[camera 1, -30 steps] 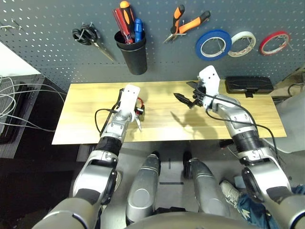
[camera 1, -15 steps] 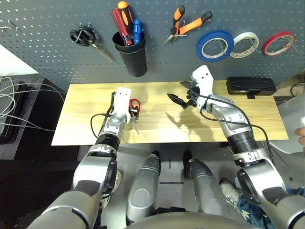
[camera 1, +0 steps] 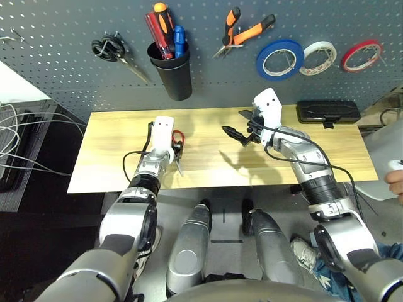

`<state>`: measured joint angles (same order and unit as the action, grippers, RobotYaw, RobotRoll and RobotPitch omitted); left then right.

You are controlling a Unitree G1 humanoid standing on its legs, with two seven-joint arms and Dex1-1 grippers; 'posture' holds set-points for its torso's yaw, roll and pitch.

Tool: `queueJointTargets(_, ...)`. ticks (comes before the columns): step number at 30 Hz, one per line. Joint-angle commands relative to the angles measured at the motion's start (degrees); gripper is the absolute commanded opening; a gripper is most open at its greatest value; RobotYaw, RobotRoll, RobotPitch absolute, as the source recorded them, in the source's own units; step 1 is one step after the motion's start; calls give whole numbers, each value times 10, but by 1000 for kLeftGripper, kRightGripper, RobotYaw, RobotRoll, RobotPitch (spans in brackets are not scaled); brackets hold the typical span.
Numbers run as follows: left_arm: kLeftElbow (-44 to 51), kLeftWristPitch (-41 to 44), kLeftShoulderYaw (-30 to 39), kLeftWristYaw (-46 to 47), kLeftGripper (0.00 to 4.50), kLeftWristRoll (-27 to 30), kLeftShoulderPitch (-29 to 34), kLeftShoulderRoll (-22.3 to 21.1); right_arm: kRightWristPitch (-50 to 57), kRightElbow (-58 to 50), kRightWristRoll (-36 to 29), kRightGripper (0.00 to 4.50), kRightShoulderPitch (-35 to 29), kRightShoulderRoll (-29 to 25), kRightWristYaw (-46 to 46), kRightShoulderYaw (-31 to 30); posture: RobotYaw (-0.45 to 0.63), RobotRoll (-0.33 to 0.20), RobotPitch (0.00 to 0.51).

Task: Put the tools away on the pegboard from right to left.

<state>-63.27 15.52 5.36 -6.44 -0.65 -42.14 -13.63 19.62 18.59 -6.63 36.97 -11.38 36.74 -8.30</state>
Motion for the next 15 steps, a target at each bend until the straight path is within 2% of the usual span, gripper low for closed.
queueJointTargets(1, -41, 77, -10, -23, 1120, -2, 39, 10, -3, 9, 5, 4500, 7, 4, 1, -7, 100, 0, 329)
queueJointTargets(5, -35, 100, -10, -36, 811, -1, 44, 9, -1, 8, 3, 4500, 13, 4, 3, -6, 99, 0, 329)
queueJointTargets(12, -12, 99, -11, -45, 788, -3, 56, 9, 3, -8, -1, 4500, 17, 0, 15, -7, 100, 0, 322)
queueJointTargets(15, 34, 74, -3, -33, 787, 5, 62, 14, 8, -23, -6, 4500, 22, 1, 19, -5, 104, 0, 317)
